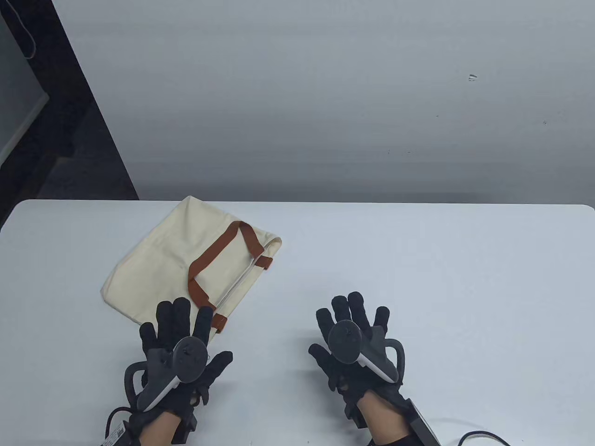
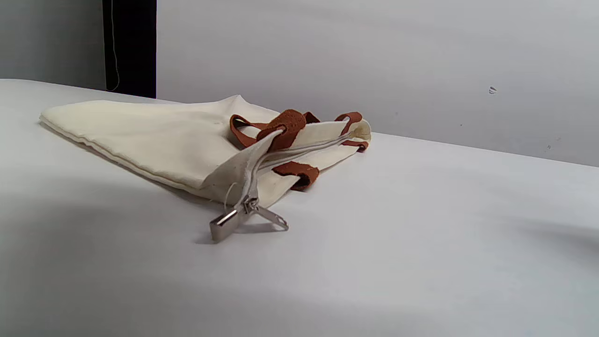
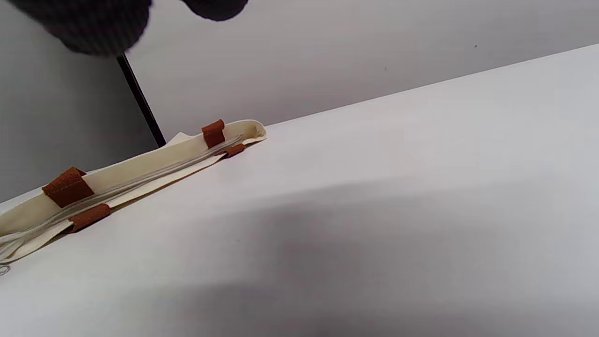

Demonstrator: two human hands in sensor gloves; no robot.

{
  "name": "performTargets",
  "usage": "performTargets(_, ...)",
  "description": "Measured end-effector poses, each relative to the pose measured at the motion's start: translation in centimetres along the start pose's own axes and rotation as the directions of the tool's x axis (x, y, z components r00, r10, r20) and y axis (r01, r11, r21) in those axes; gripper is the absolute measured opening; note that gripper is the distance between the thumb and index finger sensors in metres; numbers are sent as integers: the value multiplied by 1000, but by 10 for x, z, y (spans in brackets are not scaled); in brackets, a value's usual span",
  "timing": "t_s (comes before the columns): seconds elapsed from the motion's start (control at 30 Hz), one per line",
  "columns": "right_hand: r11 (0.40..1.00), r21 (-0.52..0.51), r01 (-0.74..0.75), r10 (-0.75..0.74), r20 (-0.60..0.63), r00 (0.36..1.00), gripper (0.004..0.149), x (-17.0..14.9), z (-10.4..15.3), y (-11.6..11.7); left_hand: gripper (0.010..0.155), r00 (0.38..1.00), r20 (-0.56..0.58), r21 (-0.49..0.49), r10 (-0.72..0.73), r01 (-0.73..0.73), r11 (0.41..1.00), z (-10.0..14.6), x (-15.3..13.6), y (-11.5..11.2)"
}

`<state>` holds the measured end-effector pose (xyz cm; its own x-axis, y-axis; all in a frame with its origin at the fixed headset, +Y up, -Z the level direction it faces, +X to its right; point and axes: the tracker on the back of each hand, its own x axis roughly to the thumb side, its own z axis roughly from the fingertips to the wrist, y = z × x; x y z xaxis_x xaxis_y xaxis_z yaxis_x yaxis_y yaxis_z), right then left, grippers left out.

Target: Zip the canvas bag

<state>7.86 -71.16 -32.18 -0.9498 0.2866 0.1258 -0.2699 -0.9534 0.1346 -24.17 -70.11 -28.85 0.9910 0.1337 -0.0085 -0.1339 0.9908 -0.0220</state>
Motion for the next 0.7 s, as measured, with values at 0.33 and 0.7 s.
performTargets(0.33, 999, -26, 39, -39, 7, 999, 72, -2, 2, -4, 88, 999, -10, 58, 43, -43, 997, 2, -6, 8)
performTargets(0.7, 998, -39, 58, -57, 22, 998, 72, -5, 5, -5, 83, 985, -104, 71, 134, -128, 989, -1, -31, 13)
